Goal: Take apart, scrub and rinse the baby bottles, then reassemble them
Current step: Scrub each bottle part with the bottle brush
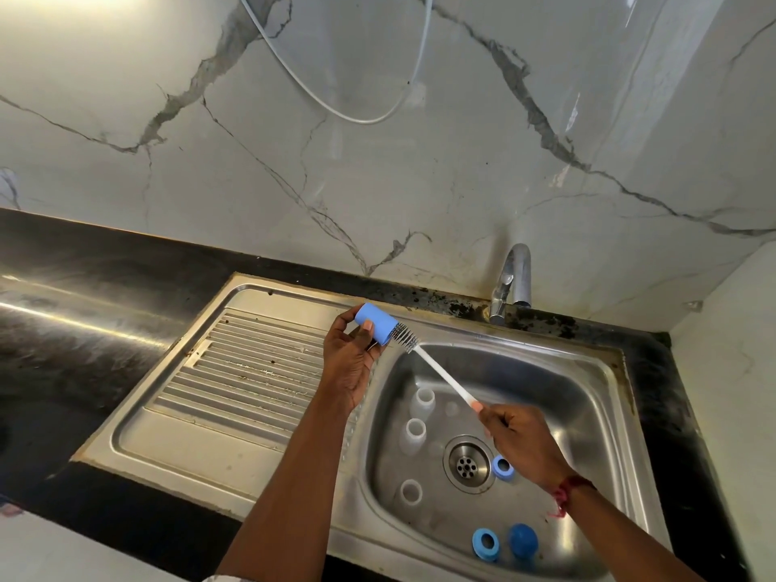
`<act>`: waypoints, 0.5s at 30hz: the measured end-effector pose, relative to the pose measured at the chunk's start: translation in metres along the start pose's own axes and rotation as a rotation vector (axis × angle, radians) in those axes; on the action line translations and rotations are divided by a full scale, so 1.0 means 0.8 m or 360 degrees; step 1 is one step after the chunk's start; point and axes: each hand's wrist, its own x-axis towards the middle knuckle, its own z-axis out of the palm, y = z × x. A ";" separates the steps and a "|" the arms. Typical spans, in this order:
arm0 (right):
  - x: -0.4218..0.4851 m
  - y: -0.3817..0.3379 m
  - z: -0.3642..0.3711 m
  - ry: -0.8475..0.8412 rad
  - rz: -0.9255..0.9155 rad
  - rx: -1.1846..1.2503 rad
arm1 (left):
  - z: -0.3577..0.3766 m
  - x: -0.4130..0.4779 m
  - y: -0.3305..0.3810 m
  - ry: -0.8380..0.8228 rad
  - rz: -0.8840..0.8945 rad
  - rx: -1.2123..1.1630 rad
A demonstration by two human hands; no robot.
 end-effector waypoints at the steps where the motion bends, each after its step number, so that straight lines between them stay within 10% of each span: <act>1: 0.000 0.002 0.001 -0.0007 0.0026 0.0001 | -0.002 -0.001 -0.002 0.0003 -0.0008 0.0015; 15: -0.009 0.007 -0.011 -0.0183 -0.0010 -0.0341 | -0.019 -0.005 -0.007 0.0217 -0.0101 -0.0081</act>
